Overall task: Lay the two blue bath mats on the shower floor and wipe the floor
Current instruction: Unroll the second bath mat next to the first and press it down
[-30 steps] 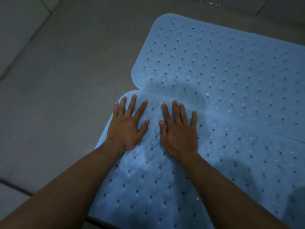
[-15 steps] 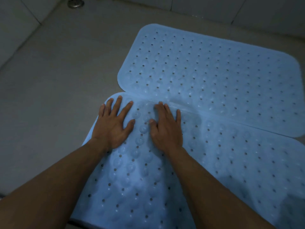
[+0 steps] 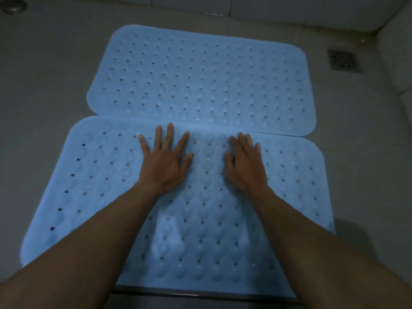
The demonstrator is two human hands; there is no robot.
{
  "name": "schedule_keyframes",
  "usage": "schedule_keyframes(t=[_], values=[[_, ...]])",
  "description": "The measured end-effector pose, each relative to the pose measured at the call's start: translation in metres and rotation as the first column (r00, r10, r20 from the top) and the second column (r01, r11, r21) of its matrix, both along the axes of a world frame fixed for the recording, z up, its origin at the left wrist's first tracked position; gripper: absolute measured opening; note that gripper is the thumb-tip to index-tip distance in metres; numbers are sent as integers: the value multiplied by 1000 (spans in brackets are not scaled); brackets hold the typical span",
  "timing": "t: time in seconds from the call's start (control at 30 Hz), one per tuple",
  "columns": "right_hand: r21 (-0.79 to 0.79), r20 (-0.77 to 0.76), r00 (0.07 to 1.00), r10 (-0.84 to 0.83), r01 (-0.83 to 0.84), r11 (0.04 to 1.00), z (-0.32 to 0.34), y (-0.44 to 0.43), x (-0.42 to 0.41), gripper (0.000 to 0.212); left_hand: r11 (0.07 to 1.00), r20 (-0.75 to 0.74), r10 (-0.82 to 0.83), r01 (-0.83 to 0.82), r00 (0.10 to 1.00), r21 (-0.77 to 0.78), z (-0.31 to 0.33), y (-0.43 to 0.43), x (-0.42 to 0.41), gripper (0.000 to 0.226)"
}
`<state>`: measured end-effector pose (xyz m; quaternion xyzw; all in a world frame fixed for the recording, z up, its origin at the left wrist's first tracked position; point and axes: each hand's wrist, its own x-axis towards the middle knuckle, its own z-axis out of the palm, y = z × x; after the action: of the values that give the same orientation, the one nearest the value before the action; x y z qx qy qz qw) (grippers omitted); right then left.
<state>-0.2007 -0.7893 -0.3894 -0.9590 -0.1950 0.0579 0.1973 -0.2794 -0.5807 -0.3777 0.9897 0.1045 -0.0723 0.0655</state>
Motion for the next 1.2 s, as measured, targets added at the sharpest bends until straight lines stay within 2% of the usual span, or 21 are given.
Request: schedule_keyframes(t=[0.13, 0.23, 0.47, 0.73, 0.87, 1.07, 1.2], values=[[-241, -30, 982, -186, 173, 955, -2, -74, 23, 66, 998, -15, -60, 59, 998, -30, -6, -53, 31, 67], [-312, -89, 972, -217, 180, 933, -7, -103, 31, 70, 998, -51, -41, 38, 998, -49, -14, -82, 45, 68], [-318, 8, 980, -197, 189, 929, -12, -102, 30, 70, 998, -43, 54, -55, 998, -7, -20, -93, 48, 75], [-377, -31, 977, -209, 182, 908, -13, -102, 33, 69, 998, -58, 62, -63, 996, -17, -19, -95, 49, 67], [-367, -69, 976, -209, 170, 915, -11, -103, 37, 68, 995, -61, 81, -84, 995, -54, -17, -96, 52, 67], [-284, -84, 976, -200, 169, 944, -6, -104, 35, 68, 996, -136, 86, -90, 987, -21, -13, -95, 53, 70], [-302, -109, 976, -189, 148, 942, -4, -104, 37, 69, 991, -151, 72, -88, 986, -99, -11, -89, 52, 72]])
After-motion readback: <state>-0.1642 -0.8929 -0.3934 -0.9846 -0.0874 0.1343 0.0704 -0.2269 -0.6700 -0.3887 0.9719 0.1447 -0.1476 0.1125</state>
